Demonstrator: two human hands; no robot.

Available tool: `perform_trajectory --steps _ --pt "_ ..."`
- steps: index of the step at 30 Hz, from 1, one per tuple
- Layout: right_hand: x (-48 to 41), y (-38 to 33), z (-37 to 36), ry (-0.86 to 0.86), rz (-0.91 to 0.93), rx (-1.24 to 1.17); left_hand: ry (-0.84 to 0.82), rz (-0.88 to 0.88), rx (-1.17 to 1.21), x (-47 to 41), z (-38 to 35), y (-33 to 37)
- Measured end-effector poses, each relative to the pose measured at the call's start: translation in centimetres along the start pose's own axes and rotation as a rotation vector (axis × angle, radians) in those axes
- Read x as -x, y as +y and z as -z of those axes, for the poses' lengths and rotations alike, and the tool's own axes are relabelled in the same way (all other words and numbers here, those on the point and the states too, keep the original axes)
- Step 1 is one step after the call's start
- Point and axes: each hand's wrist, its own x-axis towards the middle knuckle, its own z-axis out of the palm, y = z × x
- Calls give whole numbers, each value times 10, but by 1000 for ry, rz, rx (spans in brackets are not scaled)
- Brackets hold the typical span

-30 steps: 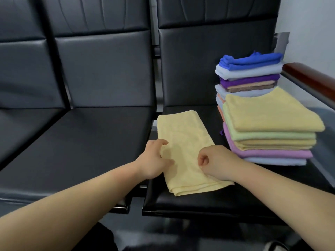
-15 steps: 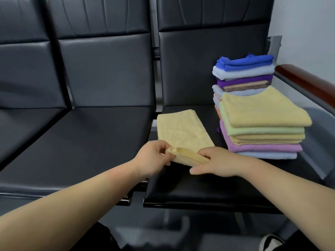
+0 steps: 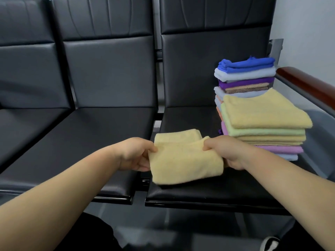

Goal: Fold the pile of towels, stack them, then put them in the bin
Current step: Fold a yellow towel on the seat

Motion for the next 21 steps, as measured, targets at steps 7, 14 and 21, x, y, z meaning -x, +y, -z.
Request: perform_trajectory --steps 7,14,21 --pt "-23 -4 -11 179 74 141 228 -68 157 -31 -5 -3" --pt "-65 -13 -23 376 235 384 503 -172 -47 -78 -10 -1" --pt "-89 -6 -27 414 72 676 596 -164 -334 -105 -16 1"
